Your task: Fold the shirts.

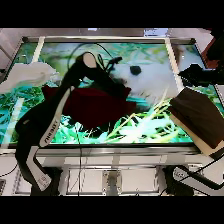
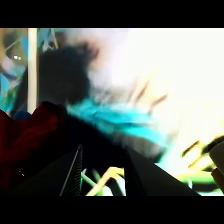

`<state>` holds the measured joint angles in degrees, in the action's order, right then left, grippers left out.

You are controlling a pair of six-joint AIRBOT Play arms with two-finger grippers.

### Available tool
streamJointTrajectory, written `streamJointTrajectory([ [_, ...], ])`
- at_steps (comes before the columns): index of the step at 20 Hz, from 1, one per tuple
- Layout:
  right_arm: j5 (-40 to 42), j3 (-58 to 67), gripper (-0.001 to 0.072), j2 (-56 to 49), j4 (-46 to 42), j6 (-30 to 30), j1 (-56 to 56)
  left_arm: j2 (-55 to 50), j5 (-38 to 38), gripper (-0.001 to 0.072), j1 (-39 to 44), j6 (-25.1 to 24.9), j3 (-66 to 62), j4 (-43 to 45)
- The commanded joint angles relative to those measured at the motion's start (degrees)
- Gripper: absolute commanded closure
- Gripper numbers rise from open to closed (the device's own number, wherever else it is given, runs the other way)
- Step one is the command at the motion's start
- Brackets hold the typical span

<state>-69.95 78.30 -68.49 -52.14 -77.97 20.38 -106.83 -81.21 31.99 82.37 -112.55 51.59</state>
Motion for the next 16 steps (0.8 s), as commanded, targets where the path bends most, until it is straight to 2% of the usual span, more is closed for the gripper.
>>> streamJointTrajectory([
  [1,-1.7,0.0,0.0401,0.0,-1.7,2.0,0.0,-1.7,7.9,0.03,4.0,0.6,-0.5,0.9],
  [2,-2.7,0.0,0.0401,0.0,-1.5,3.1,-0.1,-1.7,9.7,-0.0013,3.2,0.6,-1.7,0.9],
  [6,-7.5,-3.4,0.04,0.0,1.9,7.2,-3.3,-0.4,11.8,0.0001,-4.8,2.8,-6.6,1.3],
  [7,-7.6,-5.8,0.0399,0.0,1.6,8.8,-5.5,0.4,10.8,0.0002,-7.8,4.7,-6.6,2.3],
  [9,-4.5,-12.5,0.0399,-0.2,-1.2,10.8,-10.8,1.6,4.6,0.0002,-14.2,7.9,-6.6,4.7],
  [12,6.6,-21.8,0.0395,-0.6,-4.9,10.4,-16.6,1.8,-10.2,0.0005,-23.7,8.7,-6.3,9.5],
  [13,9.1,-23.6,0.0361,-1.5,-3.8,10.3,-17.8,1.8,-13.7,0.0005,-26.2,8.8,-5.9,11.1],
  [16,11.1,-24.3,0.036,-7.3,-1.2,10.3,-20.6,1.8,-17.9,0.0005,-32.2,9.0,-3.9,16.9],
])
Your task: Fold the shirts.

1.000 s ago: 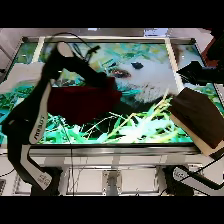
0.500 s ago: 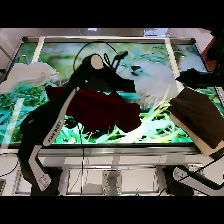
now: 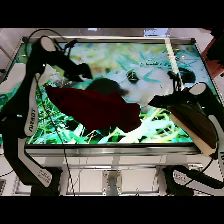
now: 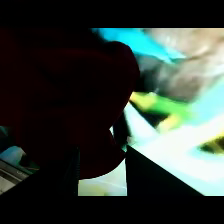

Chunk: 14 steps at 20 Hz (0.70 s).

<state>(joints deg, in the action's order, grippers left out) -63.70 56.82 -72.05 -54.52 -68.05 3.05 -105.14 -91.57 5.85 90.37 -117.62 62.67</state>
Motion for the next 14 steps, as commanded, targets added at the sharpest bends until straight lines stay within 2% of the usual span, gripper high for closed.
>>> streamJointTrajectory([
  [1,6.6,-2.8,0.036,-6.0,1.9,0.3,-3.9,0.2,-7.6,0.0005,-7.3,0.9,1.4,7.0],
  [5,13.0,-2.7,0.036,-13.1,8.1,0.4,-4.2,1.2,-4.7,0.0006,-10.1,-0.9,1.4,9.2],
  [7,13.0,-1.1,0.036,-15.7,8.8,0.5,-4.2,2.7,-2.2,0.0006,-10.8,-2.1,1.5,9.2],
  [11,12.1,4.4,0.0361,-17.9,7.9,0.6,-4.2,9.8,0.2,0.0007,-10.9,-6.4,4.8,9.3],
  [14,11.3,6.5,0.0363,-17.9,2.0,-0.2,-4.2,19.1,5.2,0.0007,-11.3,-7.5,16.2,10.0],
])
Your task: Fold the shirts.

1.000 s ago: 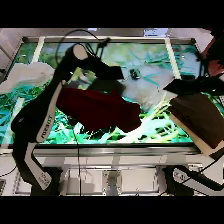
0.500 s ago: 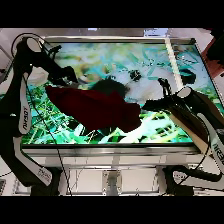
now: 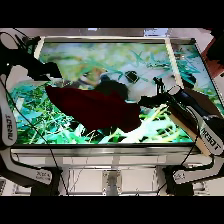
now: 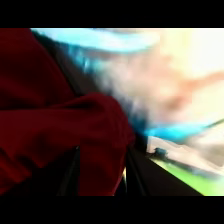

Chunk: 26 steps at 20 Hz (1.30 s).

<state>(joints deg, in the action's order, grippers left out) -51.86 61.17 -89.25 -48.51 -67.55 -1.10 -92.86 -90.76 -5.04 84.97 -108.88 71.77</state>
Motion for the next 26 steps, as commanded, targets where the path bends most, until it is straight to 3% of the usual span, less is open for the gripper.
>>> streamJointTrajectory([
  [1,-1.3,2.1,0.0363,-0.8,-5.1,-0.8,-0.1,11.1,7.4,0.0008,-0.7,-2.0,14.2,1.1],
  [5,-2.5,2.1,0.0362,-2.1,-5.2,-0.1,-0.1,29.9,26.0,0.0007,-0.7,2.6,46.8,-0.5],
  [7,-2.5,2.1,0.0362,-2.7,-4.1,0.0,-0.1,37.7,37.5,0.0007,-0.7,8.2,59.5,-1.7],
  [9,-2.9,2.2,0.0362,-3.5,-2.8,1.2,-0.1,41.7,42.1,0.0007,-0.7,12.8,67.3,-1.7],
  [13,-3.5,2.2,0.0363,-5.0,0.2,2.5,-0.1,41.2,43.9,0.0007,-0.7,14.4,73.4,-5.0],
  [16,-5.3,2.2,0.0364,-5.3,6.2,7.2,-0.3,40.0,48.7,0.0007,-0.7,14.9,75.0,-6.4],
  [18,-4.7,2.2,0.0376,-5.4,7.0,7.6,-0.7,38.0,50.5,0.0007,-0.7,17.2,75.2,-7.1],
  [22,-4.8,2.1,0.0405,-6.2,7.4,7.6,-0.7,31.7,54.8,0.0007,-0.6,17.0,75.2,-11.7],
  [23,-4.8,2.2,0.0432,-6.4,7.7,7.6,-0.7,30.1,56.8,0.0007,-0.6,17.0,75.2,-13.2],
  [24,-4.8,2.2,0.0552,-6.7,8.2,7.6,-0.7,28.5,58.6,0.0007,-0.6,17.0,75.2,-15.1],
  [26,-4.8,2.2,0.0679,-7.2,8.9,7.6,-0.7,25.6,61.8,0.0007,-0.4,17.0,75.2,-17.9],
])
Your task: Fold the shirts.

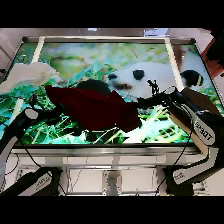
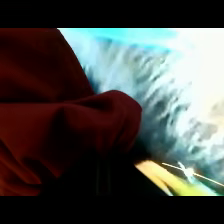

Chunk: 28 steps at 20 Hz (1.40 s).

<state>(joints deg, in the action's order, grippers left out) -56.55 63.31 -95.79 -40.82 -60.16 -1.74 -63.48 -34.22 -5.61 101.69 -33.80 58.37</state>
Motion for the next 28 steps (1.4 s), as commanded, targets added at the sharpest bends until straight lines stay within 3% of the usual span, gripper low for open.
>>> streamJointTrajectory([
  [1,0.0,0.0,0.0677,-0.7,1.2,0.2,0.0,-5.3,6.5,0.0007,0.5,-0.2,0.0,-5.7],
  [5,-0.3,0.0,0.0677,-0.7,1.4,0.2,0.0,-8.2,12.6,0.0014,3.1,-5.9,0.0,-15.8],
  [6,-0.3,0.0,0.0679,-0.7,1.5,0.3,0.0,-8.2,13.9,0.0089,3.2,-6.9,0.0,-17.8],
  [9,-0.1,0.0,0.0687,-0.7,2.2,1.1,0.0,-8.2,14.6,0.07,3.2,-7.5,0.0,-18.7],
  [12,-1.1,1.3,0.0689,-0.6,2.1,1.7,0.2,-8.2,17.0,0.0695,3.2,-9.8,0.0,-18.8],
  [16,-9.7,9.2,0.069,0.0,0.1,1.5,2.5,-8.1,22.4,0.0695,3.1,-10.3,-5.5,-20.4],
  [20,-17.1,16.2,0.0691,4.9,-1.3,1.0,5.2,-4.8,19.1,0.0696,3.1,-19.1,-18.0,-19.6],
  [23,-20.3,20.6,0.0691,11.9,-5.6,-1.6,5.4,1.1,6.5,0.0696,3.1,-25.4,-27.8,-14.2],
  [28,-26.1,27.3,0.0691,27.6,-5.9,-1.9,5.4,11.8,-27.7,0.0696,3.1,-25.5,-42.2,-2.5],
])
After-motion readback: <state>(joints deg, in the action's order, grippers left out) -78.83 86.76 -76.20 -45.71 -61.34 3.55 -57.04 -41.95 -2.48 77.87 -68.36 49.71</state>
